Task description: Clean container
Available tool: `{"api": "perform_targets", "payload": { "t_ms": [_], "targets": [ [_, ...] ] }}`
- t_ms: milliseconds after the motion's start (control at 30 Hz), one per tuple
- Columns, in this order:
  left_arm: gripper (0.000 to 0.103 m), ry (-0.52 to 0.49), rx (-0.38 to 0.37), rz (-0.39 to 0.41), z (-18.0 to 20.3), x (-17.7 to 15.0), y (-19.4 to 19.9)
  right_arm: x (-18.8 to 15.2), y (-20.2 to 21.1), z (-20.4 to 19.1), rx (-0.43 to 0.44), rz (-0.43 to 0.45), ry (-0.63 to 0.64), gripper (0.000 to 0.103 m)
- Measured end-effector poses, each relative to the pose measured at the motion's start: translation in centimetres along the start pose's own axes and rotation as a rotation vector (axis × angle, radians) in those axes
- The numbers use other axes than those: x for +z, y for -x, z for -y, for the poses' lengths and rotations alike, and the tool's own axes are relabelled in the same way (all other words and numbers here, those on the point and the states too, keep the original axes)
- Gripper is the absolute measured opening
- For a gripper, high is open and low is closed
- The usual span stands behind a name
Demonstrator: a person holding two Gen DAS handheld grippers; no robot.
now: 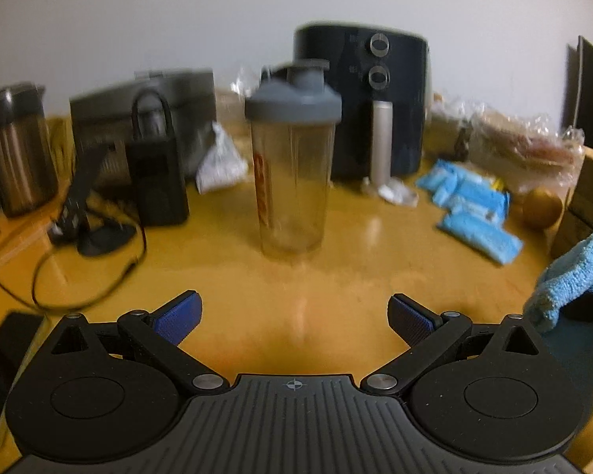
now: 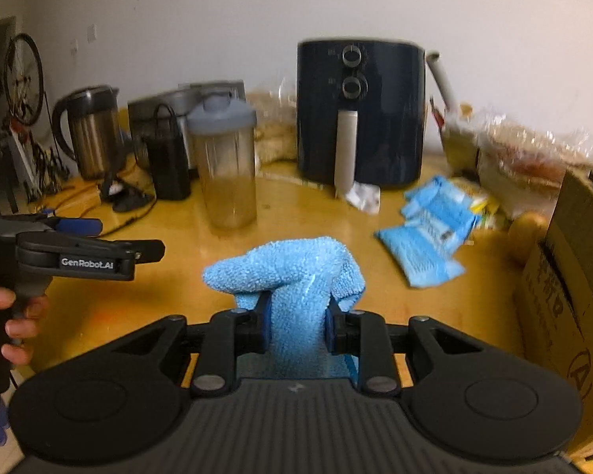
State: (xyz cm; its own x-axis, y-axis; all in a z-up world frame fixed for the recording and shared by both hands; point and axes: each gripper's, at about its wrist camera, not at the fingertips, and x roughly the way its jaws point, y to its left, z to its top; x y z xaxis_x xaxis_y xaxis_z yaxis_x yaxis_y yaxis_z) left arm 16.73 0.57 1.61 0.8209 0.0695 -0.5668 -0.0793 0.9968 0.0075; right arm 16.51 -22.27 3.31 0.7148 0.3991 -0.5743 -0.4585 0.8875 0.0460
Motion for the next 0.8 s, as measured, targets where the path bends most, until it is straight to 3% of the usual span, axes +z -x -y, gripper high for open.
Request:
{"api": "perform_targets", "payload": {
  "t_ms": [133,467,500,567,600,667,800],
  "targets": [
    [0.103,0.012,-0.018,-0.065,-0.3,-0.3,-0.4,0.1,-1.1,0.4,0.002,-0.105,-0.006,0.025],
    [0.103,0.023,-0.032,-0.147,-0.8,-0.6,-1.2,0.0,-2.8,0.3,-0.006,-0.183,0.005,0.025],
    [0.103,0.025,-0.030,-0.150,-0.9,-0.6,-1.3,-0.1,-2.9,0.4,-0.009,-0.188,0.003,0.030],
    [0.103,0.027,-0.025,-0.155,-1.1,-0.6,-1.5,-0.2,-3.1,0.4,-0.015,-0.193,0.000,0.052],
    [0.103,0.027,-0.023,-0.157,-1.1,-0.7,-1.5,-0.2,-3.2,0.4,-0.020,-0.196,-0.002,0.077],
    [0.103,0.027,-0.019,-0.162,-1.2,-0.6,-1.7,-0.2,-3.5,0.4,-0.033,-0.191,0.004,0.103],
    [0.103,0.028,-0.018,-0.173,-1.2,-0.6,-1.9,-0.1,-3.3,0.5,-0.035,-0.182,-0.001,0.103]
  ]
}}
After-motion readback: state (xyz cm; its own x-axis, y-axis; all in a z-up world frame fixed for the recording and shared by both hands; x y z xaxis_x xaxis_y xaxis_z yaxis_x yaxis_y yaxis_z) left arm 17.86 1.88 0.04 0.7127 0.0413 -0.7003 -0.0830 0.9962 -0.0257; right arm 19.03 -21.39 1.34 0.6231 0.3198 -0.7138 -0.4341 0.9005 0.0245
